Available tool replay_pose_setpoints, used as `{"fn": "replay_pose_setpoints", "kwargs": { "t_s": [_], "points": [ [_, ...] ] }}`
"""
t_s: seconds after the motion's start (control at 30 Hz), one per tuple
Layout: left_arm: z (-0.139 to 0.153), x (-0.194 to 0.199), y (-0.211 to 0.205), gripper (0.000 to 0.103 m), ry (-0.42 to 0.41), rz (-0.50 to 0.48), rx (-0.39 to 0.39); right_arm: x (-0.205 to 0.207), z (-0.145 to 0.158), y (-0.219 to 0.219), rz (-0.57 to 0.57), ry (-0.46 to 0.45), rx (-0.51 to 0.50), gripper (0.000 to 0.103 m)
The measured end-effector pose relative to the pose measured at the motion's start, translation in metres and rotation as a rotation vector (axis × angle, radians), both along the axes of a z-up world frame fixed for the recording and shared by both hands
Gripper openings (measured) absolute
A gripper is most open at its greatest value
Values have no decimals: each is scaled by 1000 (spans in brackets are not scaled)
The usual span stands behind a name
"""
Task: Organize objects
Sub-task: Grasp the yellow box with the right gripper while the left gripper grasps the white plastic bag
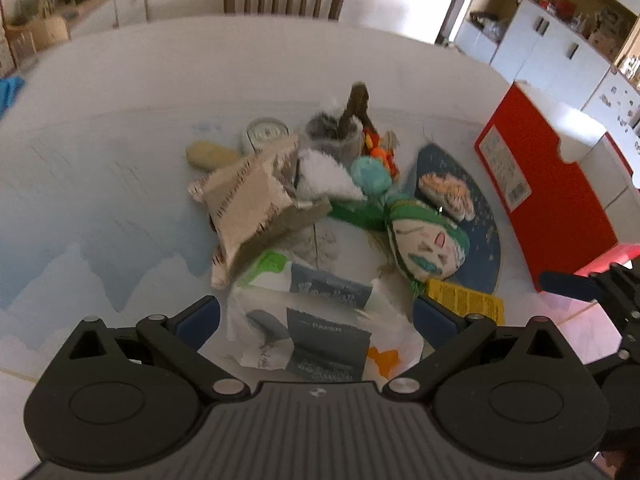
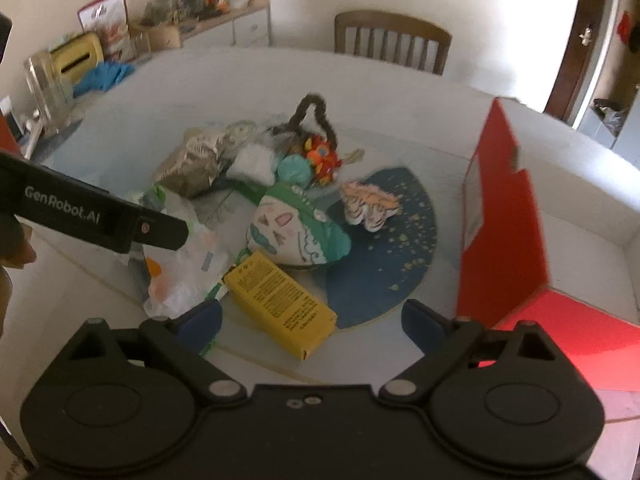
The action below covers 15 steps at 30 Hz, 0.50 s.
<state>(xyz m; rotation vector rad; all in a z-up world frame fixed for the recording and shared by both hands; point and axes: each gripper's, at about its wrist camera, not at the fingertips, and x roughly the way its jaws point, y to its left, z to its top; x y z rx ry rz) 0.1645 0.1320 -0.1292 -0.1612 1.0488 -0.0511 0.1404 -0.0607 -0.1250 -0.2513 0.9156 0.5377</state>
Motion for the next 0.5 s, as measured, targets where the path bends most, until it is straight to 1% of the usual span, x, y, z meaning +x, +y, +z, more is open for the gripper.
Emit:
{"fn": "replay_pose_setpoints", "kwargs": {
  "t_s": [0.07,0.2,0.27,0.37,0.5],
  "points": [
    [-6,2,0,103,26,-13,-12,4,-4,4,8,12,-6,93],
    [-11,2,1,103,34,-29,-15,9,-9,8,23,30,-2,88],
    [-13,2,3,102,38,-34,-19,12,-11,11,33,41,-2,81],
    [-14,0,6,102,39,-40,-36,12,-12,16,59,50,-1,75],
    [-13,-2,13,93,36,-42,-58,9,-12,22,75,64,6,71]
  ]
}}
